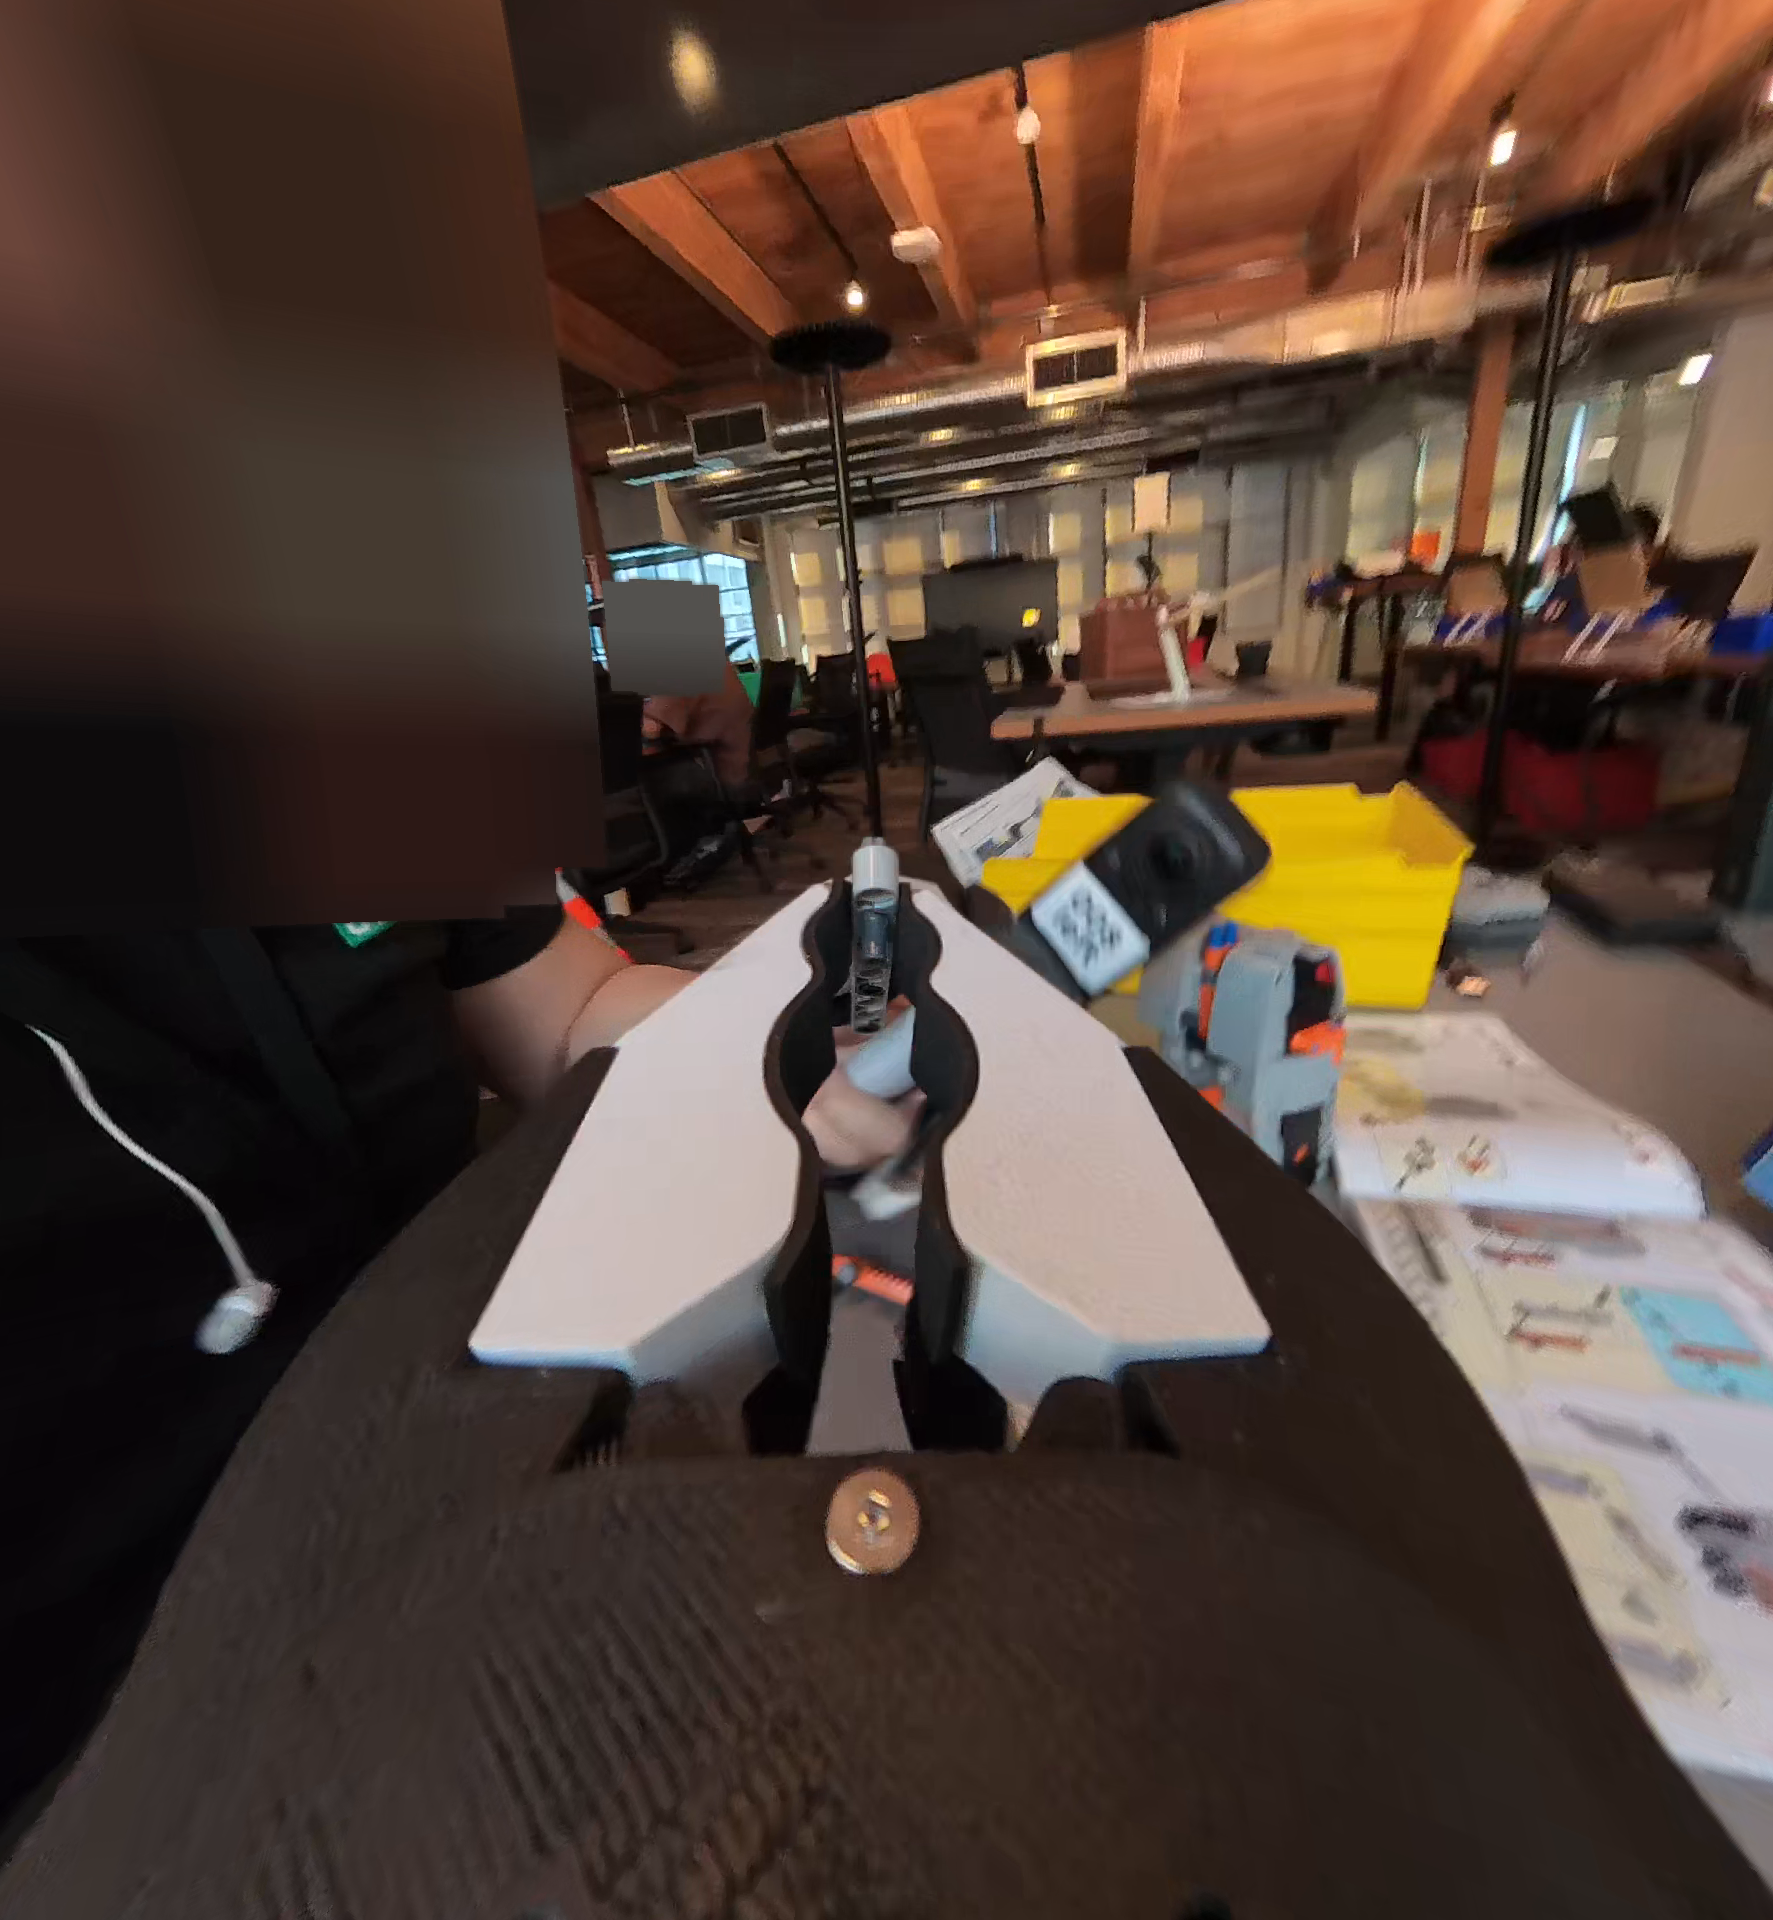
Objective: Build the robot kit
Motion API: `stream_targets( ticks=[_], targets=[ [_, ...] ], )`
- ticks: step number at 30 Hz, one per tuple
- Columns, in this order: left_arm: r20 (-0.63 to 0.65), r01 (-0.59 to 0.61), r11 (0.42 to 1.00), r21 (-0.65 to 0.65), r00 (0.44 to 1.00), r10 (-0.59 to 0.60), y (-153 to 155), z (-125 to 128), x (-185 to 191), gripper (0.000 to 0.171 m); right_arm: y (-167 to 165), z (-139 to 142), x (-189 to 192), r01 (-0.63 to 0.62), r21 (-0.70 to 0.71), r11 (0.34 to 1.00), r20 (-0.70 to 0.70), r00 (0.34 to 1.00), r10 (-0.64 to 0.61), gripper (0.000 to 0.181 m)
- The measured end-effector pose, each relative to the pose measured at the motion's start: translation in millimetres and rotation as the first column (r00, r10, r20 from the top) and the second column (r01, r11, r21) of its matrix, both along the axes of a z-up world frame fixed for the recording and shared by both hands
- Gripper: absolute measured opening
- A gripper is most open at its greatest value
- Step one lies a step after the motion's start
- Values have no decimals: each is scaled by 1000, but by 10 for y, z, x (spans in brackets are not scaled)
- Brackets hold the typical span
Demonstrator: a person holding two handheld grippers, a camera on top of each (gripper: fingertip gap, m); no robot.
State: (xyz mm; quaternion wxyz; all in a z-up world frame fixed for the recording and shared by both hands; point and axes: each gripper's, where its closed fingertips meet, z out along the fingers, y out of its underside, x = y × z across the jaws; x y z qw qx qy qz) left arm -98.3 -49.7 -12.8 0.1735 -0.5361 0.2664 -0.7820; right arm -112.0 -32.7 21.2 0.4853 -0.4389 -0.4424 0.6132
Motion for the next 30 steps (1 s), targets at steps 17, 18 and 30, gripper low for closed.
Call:
stream_targets(
  ticks=[17,18,30],
  targets=[
    [-301,-176,865,470,889,345,315,-405,-126,5,347,-478,-148,94,-294,951,232,972,-25,29],
    [-269,-205,869,451,897,352,343,-330,-168,5,386,-409,-115,112,-267,957,190,980,-61,36],
    [132,-574,641,509,788,601,668,547,-1161,4,922,-734,134,413,-117,903,316,878,-360,35]
  ],
)
